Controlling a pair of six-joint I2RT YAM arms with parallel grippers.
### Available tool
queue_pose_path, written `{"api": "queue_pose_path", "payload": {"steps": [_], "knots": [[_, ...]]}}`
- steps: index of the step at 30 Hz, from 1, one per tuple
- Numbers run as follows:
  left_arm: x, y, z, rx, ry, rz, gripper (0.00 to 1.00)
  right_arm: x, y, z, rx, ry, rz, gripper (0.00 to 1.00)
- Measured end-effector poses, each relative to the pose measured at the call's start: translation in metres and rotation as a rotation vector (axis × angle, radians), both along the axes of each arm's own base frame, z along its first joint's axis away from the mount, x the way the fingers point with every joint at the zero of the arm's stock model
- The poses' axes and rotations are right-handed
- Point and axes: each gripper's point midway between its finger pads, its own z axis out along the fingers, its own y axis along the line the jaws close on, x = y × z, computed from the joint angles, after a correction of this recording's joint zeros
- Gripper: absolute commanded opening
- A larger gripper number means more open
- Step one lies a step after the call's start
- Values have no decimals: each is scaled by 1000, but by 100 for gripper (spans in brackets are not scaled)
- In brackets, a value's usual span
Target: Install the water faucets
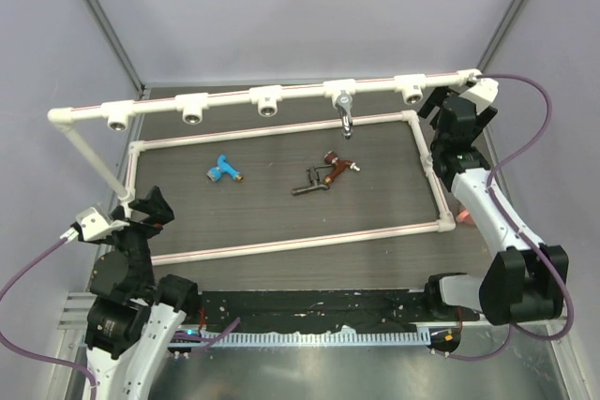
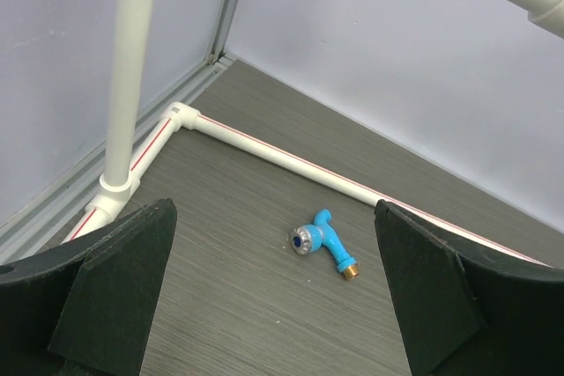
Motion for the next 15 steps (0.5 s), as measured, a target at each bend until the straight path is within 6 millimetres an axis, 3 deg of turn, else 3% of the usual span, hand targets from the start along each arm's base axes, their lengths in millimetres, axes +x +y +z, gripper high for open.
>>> {"api": "queue_pose_path", "payload": {"steps": [6, 15], "knots": [[0, 0, -1, 1, 2, 2, 100, 58, -15, 6, -31, -49, 35, 97], [6, -1, -5, 12, 35, 3, 100, 188, -49, 7, -39, -86, 89, 96]]}}
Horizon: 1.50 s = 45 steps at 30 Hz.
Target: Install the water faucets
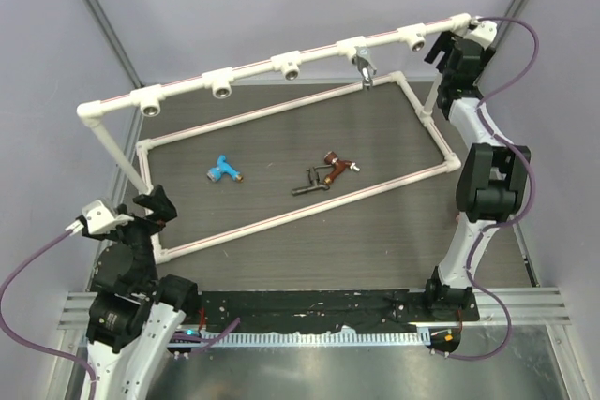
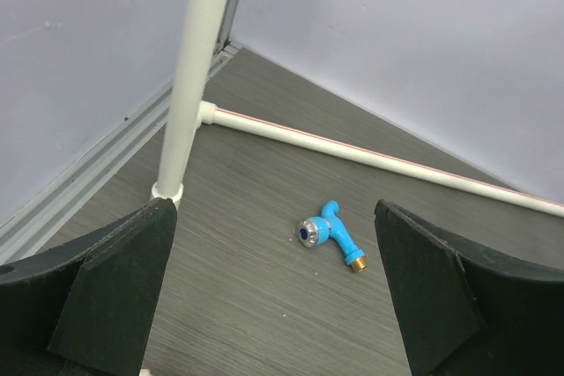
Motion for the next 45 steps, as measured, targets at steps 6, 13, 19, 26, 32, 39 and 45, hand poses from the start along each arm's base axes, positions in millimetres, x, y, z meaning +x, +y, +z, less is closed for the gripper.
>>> {"api": "queue_pose_path", "payload": {"steps": [6, 13, 19, 26, 32, 39, 45], "knots": [[9, -3, -8, 21, 55, -1, 100, 29, -27, -1, 0, -10, -4, 97], [20, -7, -18, 44, 123, -6, 100, -1, -21, -3, 44, 25, 66, 97], [29, -19, -26, 56, 169, -58, 100, -77, 6, 41, 132, -22, 128, 97], [42, -39, -42, 42, 243, -147, 100, -166, 69, 38, 361, -98, 303, 98], [48, -53, -53, 9, 299, -203, 100, -231, 142, -97, 573, 205, 439, 97], [57, -63, -73, 3, 410, -228, 100, -296, 221, -168, 699, 407, 624, 97], [55, -63, -82, 6, 452, -228, 100, -307, 231, -206, 779, 476, 602, 97]]}}
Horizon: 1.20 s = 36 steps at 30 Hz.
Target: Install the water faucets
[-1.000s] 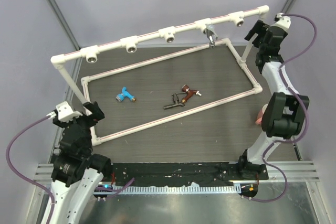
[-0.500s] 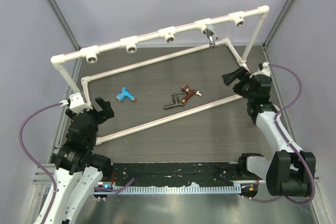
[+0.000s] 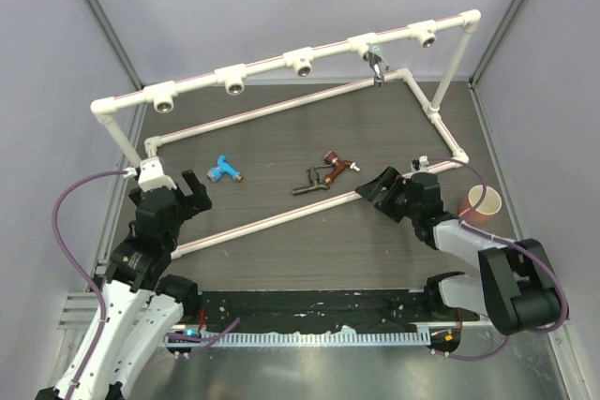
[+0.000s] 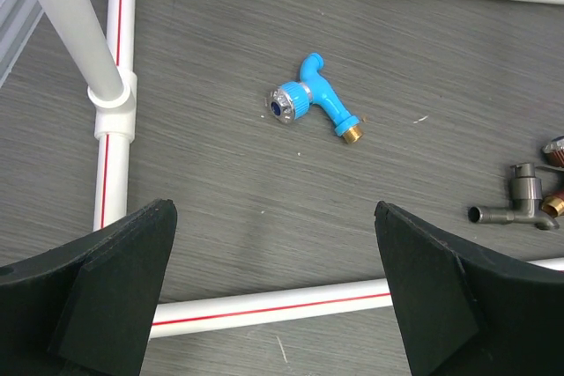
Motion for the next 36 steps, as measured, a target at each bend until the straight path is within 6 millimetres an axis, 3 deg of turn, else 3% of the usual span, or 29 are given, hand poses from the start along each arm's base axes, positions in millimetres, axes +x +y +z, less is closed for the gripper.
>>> {"api": "queue_pose_path", "payload": {"steps": [3, 7, 10, 18, 25, 28, 30, 33, 36], "knots": [[0, 0, -1, 1, 4, 1, 100, 11, 2, -13, 20, 32, -28, 97], [0, 1, -1, 1, 6, 4, 100, 43, 4, -12, 38, 37, -56, 97], [-2, 2, 0, -1, -2, 7, 100, 54, 5, -13, 84, 76, -55, 97], [-1, 2, 3, -7, -13, 4, 100, 63, 2, -12, 177, 161, -46, 97], [3, -2, -4, -21, 22, -16, 100, 62, -19, -9, -16, 138, -108, 97], [5, 1, -7, -18, 37, 2, 100, 63, -27, 14, -158, 39, -144, 97], [8, 2, -8, -17, 53, 7, 100, 65, -19, 39, -214, -52, -124, 97], [12, -1, -13, -14, 85, 1, 100, 67, 5, 73, -270, -182, -51, 97], [15, -3, -20, -14, 122, -6, 100, 71, 36, 82, -317, -235, 56, 96]]}}
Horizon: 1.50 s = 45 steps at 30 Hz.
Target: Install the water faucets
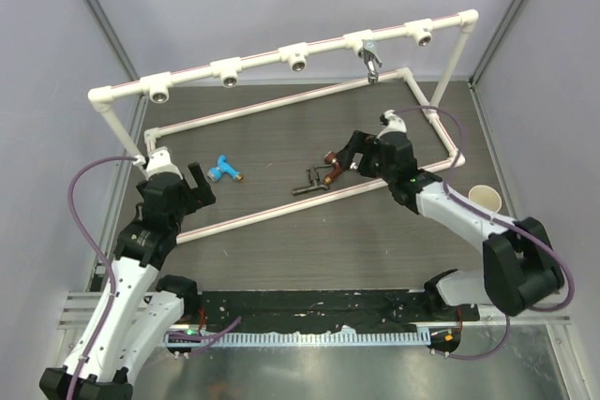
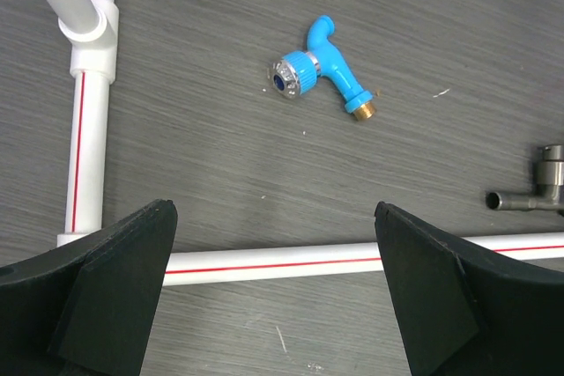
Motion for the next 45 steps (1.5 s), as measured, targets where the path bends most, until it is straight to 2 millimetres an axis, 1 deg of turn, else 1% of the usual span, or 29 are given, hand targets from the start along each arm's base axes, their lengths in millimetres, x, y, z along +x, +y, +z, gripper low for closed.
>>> {"api": "queue_pose_path", "payload": {"steps": [2, 4, 7, 10, 12, 13, 16, 18, 20, 22, 24, 28, 32, 36, 41, 45], "knots": [[1, -1, -4, 1, 21, -2, 100, 2, 25, -5, -37, 6, 75, 97], [2, -2, -8, -1, 41, -8, 100, 0, 52, -15, -76, 24, 153, 97], [2, -4, -13, -6, 62, -19, 100, -9, 95, -30, -129, 49, 270, 96], [2, -5, -11, -12, 56, -24, 100, -20, 145, -40, -196, 54, 384, 96], [2, -6, -11, -15, 54, -28, 100, -26, 173, -45, -235, 54, 443, 96], [2, -6, -10, -18, 51, -30, 100, -29, 189, -48, -254, 51, 479, 96], [1, -7, -8, -23, 43, -35, 100, -40, 215, -62, -301, 67, 550, 96], [0, -8, -6, -27, 37, -39, 100, -45, 223, -76, -342, 95, 582, 95], [0, -8, -5, -32, 30, -44, 100, -49, 222, -91, -380, 129, 598, 95], [0, -9, -4, -34, 24, -46, 100, -54, 214, -105, -423, 172, 604, 95], [-1, -9, -3, -36, 21, -46, 100, -56, 206, -112, -456, 196, 601, 95], [-1, -11, -3, -44, 21, -57, 100, -56, 194, -114, -494, 209, 583, 95], [0, -16, -5, -55, 35, -82, 100, -56, 175, -112, -525, 219, 551, 95], [2, -25, -11, -73, 63, -122, 100, -68, 155, -104, -557, 227, 549, 96], [2, -34, -18, -92, 95, -163, 100, -82, 137, -103, -589, 254, 558, 95], [2, -38, -18, -103, 99, -182, 100, -83, 126, -101, -597, 254, 548, 89]]}}
